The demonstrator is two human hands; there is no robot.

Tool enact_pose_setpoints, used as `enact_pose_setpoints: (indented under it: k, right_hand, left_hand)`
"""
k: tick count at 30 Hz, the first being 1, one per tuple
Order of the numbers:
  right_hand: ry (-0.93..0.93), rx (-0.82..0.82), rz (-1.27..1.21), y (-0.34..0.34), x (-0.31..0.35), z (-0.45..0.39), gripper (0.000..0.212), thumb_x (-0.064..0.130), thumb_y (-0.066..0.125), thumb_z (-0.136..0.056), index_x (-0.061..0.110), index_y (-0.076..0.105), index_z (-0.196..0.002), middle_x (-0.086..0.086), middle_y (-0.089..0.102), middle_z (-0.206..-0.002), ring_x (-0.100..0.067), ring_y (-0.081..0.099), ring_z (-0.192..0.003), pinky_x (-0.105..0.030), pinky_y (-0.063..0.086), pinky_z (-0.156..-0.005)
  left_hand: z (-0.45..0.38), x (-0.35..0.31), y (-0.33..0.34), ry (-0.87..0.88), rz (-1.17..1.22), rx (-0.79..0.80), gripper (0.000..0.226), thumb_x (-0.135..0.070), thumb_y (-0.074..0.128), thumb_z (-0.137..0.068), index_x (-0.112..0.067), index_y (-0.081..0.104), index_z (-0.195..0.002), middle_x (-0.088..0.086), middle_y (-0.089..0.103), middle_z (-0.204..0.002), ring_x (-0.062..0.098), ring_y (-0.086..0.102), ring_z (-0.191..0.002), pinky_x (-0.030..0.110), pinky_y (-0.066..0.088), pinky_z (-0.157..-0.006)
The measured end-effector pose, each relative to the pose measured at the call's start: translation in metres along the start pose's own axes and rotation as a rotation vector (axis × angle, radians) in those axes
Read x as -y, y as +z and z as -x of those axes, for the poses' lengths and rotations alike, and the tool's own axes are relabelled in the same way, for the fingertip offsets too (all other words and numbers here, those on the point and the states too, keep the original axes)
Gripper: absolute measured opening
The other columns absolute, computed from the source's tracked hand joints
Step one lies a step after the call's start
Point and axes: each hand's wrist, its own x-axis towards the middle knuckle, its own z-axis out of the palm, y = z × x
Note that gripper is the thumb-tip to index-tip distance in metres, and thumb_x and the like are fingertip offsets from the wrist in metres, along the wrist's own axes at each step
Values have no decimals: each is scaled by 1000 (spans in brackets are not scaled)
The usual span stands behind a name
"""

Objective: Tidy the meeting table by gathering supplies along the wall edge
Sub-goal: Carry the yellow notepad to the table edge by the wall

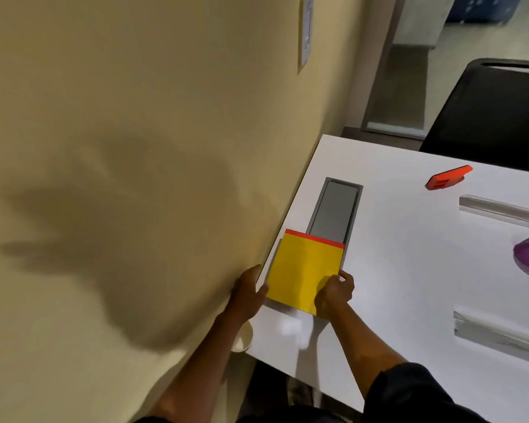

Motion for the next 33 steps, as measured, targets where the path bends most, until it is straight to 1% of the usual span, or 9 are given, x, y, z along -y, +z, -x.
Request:
enact_pose_setpoints:
  k: [9,18,21,23,25,27,29,31,33]
  right_hand:
    - [-26,-2,91,25,-3,-17,33,8,35,-101,10,53,-129,-14,54,-133,-34,51,-121,-40,42,-100]
    - [-106,43,270,36,-1,-28,34,4,37,-102,5,56,-130,-17,58,-131,-36,55,-118,-46,45,-101]
    - [-141,61,346,36,-5,-26,32,0,40,-100,2,59,-125,-17,61,-125,-37,57,-114,-44,47,-97]
    - [-152,90,390,35,-8,-24,30,-5,41,-97,0,63,-117,-17,63,-111,-37,59,-106,-44,50,-91]
    - [-162,128,424,34,-12,-25,26,-7,43,-94,0,66,-106,-12,61,-93,-37,61,-95,-42,52,-81]
    - [-178,170,471,34,-16,-31,19,-6,47,-91,1,65,-90,-11,59,-83,-34,60,-82,-37,50,-68]
    - [-188,182,532,33,-15,-33,15,-4,50,-88,3,61,-80,-13,59,-81,-26,57,-71,-28,45,-59]
    - [-197,177,562,30,-12,-35,13,-4,52,-86,5,57,-78,-13,58,-81,-19,52,-63,-24,38,-53]
    - [-218,186,587,28,-9,-34,11,-2,52,-87,6,58,-82,-12,60,-84,-21,57,-70,-27,44,-60]
  left_hand:
    - [-21,5,12,-90,10,39,58,-30,47,-98,-16,24,-150,4,31,-155,23,30,-142,36,29,-113]
    - [-32,5,13,-122,28,21,58,-38,43,-99,-17,25,-149,4,31,-155,23,31,-142,38,30,-114]
    - [-31,3,14,-119,21,6,56,-36,43,-99,-15,26,-149,6,33,-154,24,33,-141,37,30,-113]
    - [-30,2,14,-122,25,7,56,-37,42,-99,-15,26,-149,6,33,-154,24,33,-141,37,30,-113]
    - [-28,2,14,-130,33,8,57,-37,41,-99,-14,26,-149,7,33,-154,25,32,-141,39,30,-114]
    - [-27,2,13,-133,34,5,57,-38,41,-99,-15,25,-149,7,33,-154,25,32,-141,39,30,-114]
    - [-25,0,12,-130,38,6,58,-39,41,-99,-15,25,-149,7,32,-154,25,32,-141,39,31,-113]
    - [-23,-3,12,-120,51,11,60,-42,42,-98,-16,25,-149,6,32,-154,25,32,-141,39,31,-112]
    - [-21,-7,13,-115,70,16,62,-46,42,-96,-18,25,-149,5,31,-155,24,32,-141,39,31,-112]
